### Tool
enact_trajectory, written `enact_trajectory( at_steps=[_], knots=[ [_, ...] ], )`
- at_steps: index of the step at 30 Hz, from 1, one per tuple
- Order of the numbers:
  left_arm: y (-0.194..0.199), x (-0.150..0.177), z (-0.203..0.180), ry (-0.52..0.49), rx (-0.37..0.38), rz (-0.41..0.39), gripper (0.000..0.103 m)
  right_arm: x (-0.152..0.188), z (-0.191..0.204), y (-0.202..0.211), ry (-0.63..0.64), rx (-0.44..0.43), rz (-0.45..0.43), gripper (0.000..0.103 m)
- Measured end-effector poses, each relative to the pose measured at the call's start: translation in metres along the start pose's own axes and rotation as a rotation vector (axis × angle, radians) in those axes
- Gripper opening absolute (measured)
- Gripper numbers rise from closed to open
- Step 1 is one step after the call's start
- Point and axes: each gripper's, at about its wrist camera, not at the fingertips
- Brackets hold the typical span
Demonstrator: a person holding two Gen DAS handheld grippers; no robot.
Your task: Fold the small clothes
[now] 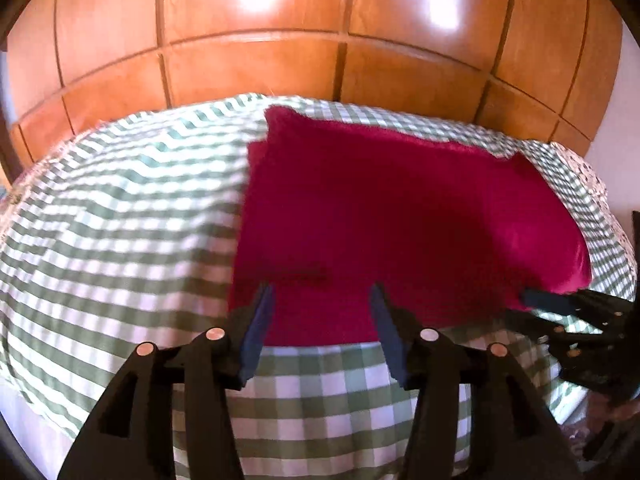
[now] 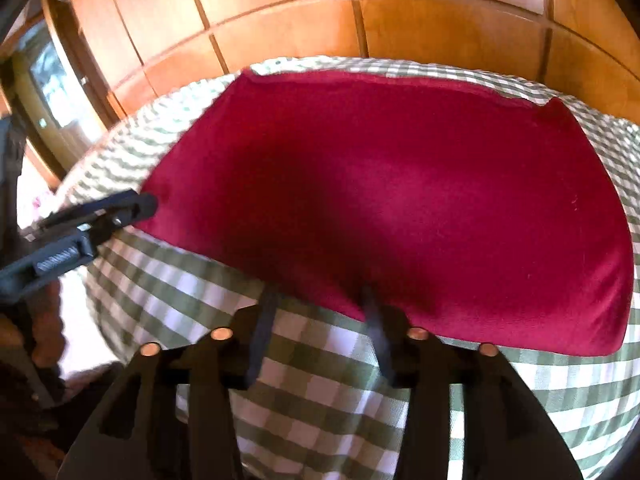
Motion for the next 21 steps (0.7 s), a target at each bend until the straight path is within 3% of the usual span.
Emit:
enact_trajectory(
  at_steps=[4, 5, 8, 12, 18, 21],
  knots=[
    [0.004, -0.009, 0.005, 0.005, -0.013, -0.019, 0.052, -0.015, -0.008, 0.025, -0.024, 0.036, -0.079, 0.049],
    [0.004, -0.010, 0.006, 0.003, -0.017, -0.020, 0.052, -0.022, -0.014, 0.032, -0.041, 0.060, -0.103, 0.049],
    [0.002, -0.012, 0.004, -0.006, -0.025, -0.021, 0.053, -0.036, -0.032, 0.045, -0.077, 0.159, -0.153, 0.063],
    [-0.002, -0.013, 0.002, -0.006, -0.035, -0.007, 0.054, -0.054, -0.074, 0.053, -0.189, 0.277, -0.208, 0.063],
    [-0.004, -0.019, 0.005, -0.006, -0.052, -0.006, 0.054, -0.074, -0.129, 0.037, -0.276, 0.396, -0.197, 0.063],
    [-0.007, -0.029, 0.020, 0.051, -0.014, 0.010, 0.055, -0.075, -0.153, 0.019, -0.292, 0.416, -0.157, 0.064]
  ],
)
Point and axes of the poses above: each gripper's, at about its wrist camera, not at the fingertips, and y roughly against the way its jaws point, z to its left, x to its underside, and after that the axes turned 11 degrees about -x, right-handed
